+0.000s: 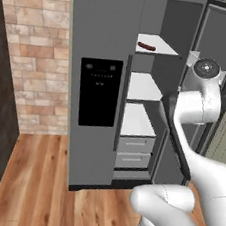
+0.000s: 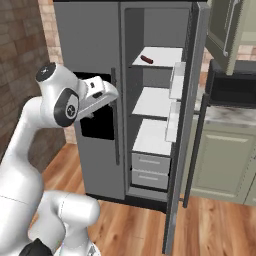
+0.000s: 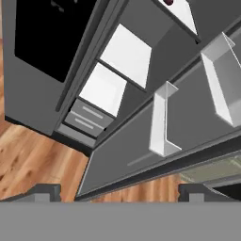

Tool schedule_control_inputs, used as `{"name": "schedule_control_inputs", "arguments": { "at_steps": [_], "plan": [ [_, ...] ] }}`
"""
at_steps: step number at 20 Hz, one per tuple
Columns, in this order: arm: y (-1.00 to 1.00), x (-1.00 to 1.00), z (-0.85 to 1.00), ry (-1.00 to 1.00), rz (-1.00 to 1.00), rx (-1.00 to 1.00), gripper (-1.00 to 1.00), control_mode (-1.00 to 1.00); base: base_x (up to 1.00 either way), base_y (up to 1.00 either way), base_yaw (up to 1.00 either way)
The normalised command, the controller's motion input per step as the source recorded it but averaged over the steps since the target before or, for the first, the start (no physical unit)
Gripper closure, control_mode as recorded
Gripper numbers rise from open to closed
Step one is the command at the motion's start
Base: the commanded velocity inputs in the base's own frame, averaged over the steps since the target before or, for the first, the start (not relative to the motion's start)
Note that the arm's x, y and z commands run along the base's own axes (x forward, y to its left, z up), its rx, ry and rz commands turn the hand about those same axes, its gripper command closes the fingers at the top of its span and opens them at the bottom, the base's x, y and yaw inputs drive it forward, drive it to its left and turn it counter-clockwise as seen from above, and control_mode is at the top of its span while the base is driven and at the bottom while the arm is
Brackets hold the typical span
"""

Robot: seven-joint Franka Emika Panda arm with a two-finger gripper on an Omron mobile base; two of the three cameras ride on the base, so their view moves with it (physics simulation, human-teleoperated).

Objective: Move the hot dog bun to the plate on the dining table and place the condiment next to that plate. Then navigate to the fridge and take the sausage and place it on the plate as well.

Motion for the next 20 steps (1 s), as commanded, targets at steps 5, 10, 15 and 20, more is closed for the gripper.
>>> {"name": "schedule_control_inputs", "arguments": {
  "at_steps": [5, 10, 15, 20],
  "plan": [
    [0.00, -0.64, 0.01, 0.00, 0.10, 0.20, -1.00, -1.00, 0.00, 0.00, 0.00],
    [0.24, -0.54, 0.00, 0.00, 0.03, 0.07, -1.00, -1.00, 0.00, 0.00, 0.00],
    [0.28, -0.66, 0.00, -0.09, 0.02, 0.00, -1.00, -1.00, 0.00, 0.00, 0.00],
    [0.20, -0.21, -0.02, -0.01, 0.00, -0.01, -1.00, -1.00, 0.00, 0.00, 0.00]
  ]
}}
